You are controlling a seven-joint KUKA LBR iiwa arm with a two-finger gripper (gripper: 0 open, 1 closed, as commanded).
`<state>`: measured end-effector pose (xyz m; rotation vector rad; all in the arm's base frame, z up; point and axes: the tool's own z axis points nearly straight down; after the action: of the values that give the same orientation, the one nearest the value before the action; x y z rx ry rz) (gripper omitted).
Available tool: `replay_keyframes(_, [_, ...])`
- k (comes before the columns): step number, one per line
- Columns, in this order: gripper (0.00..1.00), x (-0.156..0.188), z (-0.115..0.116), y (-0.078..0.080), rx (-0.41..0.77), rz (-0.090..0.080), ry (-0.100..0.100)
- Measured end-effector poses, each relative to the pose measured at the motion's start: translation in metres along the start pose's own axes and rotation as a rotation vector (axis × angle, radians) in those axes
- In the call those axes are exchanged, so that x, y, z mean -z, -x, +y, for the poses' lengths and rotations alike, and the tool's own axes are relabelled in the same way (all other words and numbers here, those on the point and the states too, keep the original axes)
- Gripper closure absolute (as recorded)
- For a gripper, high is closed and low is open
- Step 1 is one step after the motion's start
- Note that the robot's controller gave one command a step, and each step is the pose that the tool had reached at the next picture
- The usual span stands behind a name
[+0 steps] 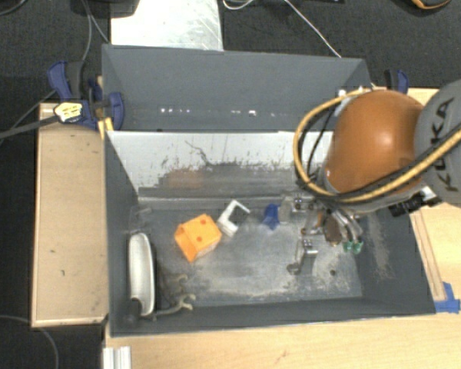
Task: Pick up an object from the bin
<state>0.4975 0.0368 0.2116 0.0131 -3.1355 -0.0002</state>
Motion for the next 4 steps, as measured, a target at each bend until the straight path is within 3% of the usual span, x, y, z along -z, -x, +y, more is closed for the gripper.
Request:
replay_keyframes(1, [0.0,0.004,0.0,0.002,-0.002,-0.009,0.001])
replay_keyframes(2, [0.0,-0.003,0.082,0.028,-0.029,-0.007,0.001])
replay_keyframes(3, [0.0,-0.02,0.091,0.039,0.075,-0.009,0.001])
replay_keyframes(4, [0.0,-0.11,0.116,0.059,0.121,-0.016,0.003])
